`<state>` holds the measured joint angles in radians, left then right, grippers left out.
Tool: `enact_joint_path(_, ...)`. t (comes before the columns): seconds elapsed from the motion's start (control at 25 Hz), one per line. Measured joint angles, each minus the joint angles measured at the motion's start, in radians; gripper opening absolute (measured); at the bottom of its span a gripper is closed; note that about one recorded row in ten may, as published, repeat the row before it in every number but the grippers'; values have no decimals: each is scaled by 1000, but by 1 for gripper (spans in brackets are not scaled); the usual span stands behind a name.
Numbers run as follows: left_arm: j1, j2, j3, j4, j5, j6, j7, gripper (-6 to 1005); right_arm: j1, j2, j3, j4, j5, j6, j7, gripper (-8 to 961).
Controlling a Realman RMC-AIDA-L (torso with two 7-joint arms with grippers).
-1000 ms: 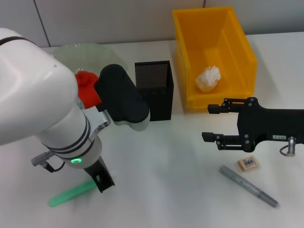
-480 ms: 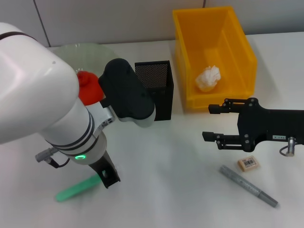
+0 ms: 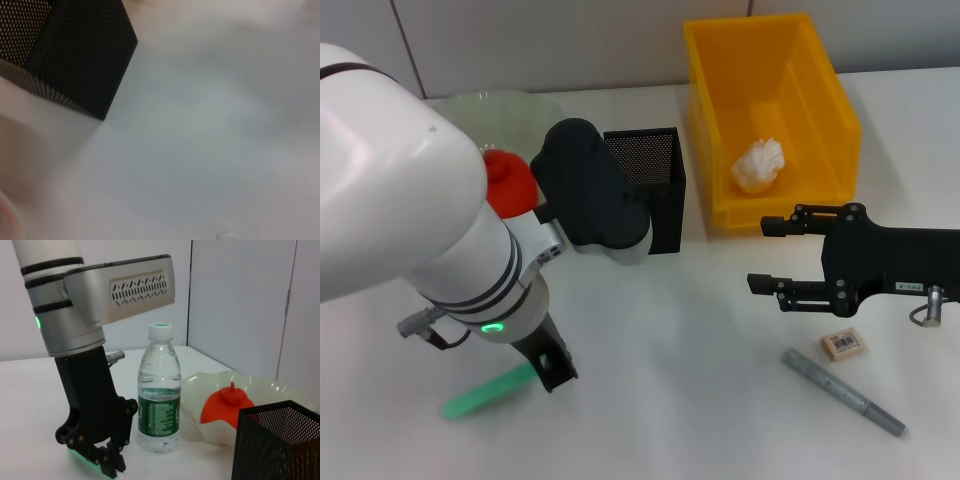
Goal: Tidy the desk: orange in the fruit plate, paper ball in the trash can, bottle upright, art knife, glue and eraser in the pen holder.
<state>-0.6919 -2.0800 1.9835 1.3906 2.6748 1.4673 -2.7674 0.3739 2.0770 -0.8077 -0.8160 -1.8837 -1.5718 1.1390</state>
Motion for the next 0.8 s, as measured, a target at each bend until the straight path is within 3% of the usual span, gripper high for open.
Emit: enact_joint_path(0.8, 6, 0, -16, 175, -57, -15, -9, 72, 1, -7, 11, 10, 0, 26, 0, 689)
